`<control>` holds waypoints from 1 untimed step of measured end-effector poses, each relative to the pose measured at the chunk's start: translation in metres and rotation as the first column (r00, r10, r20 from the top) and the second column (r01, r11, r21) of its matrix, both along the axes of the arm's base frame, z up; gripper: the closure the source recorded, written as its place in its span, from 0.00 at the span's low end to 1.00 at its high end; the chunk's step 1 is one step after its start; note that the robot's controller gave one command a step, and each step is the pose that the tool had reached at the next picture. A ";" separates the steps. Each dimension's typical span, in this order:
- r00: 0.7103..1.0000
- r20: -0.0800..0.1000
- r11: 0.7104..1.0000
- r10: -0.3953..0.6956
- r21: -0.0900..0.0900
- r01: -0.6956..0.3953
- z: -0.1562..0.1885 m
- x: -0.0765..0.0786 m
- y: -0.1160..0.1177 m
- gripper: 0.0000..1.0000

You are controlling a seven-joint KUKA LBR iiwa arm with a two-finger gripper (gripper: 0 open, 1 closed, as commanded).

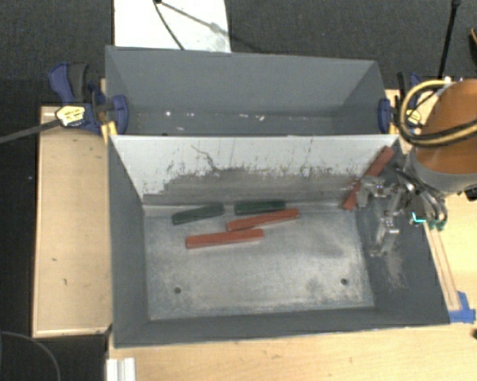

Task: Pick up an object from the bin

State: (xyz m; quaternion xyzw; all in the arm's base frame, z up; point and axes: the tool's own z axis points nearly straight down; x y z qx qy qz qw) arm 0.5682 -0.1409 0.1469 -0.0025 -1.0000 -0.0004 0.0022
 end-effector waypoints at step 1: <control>0.999 0.003 0.999 -0.046 0.003 0.046 -0.049 0.020 0.048 0.00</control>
Offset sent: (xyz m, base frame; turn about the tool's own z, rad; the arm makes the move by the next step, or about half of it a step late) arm 0.0198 0.0442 -0.0466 0.0506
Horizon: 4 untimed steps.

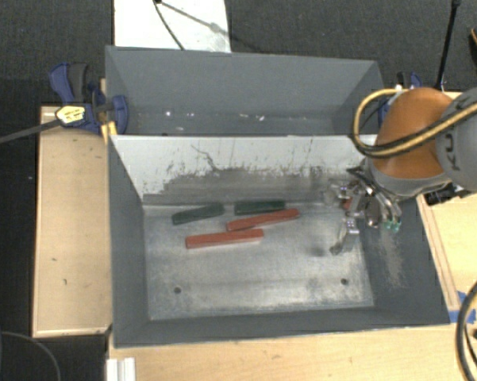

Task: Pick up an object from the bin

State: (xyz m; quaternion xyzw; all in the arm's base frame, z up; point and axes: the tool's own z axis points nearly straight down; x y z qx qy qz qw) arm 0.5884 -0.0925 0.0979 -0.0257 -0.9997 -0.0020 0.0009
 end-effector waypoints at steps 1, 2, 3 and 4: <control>1.000 0.010 1.000 -0.017 -0.001 0.017 0.055 -0.012 0.053 0.00; 1.000 -0.001 1.000 0.002 -0.002 -0.002 -0.030 0.003 0.093 0.00; 0.989 0.012 0.989 -0.146 -0.003 0.146 0.063 0.004 0.069 0.00; 0.907 -0.003 0.907 -0.422 -0.003 0.422 -0.021 -0.017 0.152 0.00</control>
Offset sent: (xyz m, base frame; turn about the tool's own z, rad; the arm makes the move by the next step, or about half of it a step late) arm -0.0142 0.0491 0.0515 0.0221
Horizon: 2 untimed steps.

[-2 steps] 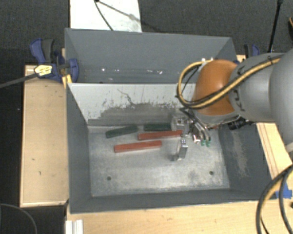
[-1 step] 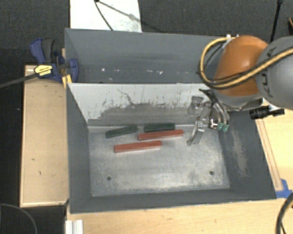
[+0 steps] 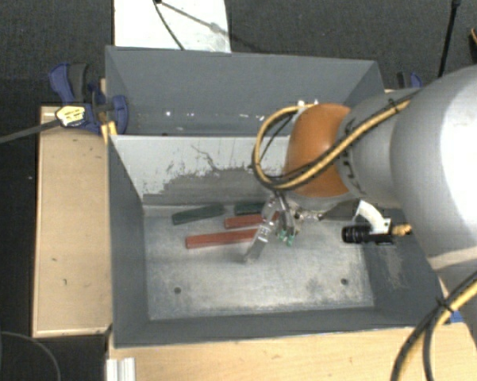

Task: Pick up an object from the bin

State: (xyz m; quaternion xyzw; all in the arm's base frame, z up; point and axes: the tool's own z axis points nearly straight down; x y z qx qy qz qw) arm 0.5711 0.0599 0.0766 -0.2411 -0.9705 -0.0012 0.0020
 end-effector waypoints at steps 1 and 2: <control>0.998 0.009 0.999 0.055 0.002 -0.055 0.072 -0.020 0.090 0.00; 0.999 0.001 0.999 -0.047 -0.005 0.047 -0.010 -0.033 0.077 0.00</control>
Offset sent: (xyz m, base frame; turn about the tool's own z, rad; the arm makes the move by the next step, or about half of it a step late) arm -0.0200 0.0844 0.0684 -0.0453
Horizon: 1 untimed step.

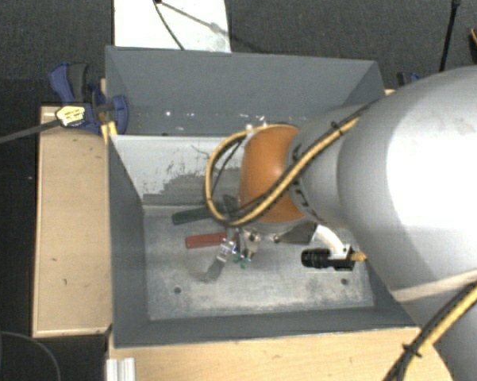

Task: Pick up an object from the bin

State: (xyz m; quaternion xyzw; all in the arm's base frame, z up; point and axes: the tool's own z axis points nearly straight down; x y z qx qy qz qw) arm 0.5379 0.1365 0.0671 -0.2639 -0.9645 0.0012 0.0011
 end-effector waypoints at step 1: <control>1.000 0.010 1.000 0.004 0.002 -0.004 0.005 0.003 0.001 1.00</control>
Offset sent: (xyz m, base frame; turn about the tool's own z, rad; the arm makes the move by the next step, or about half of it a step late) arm 0.0000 0.0000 0.0000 0.0000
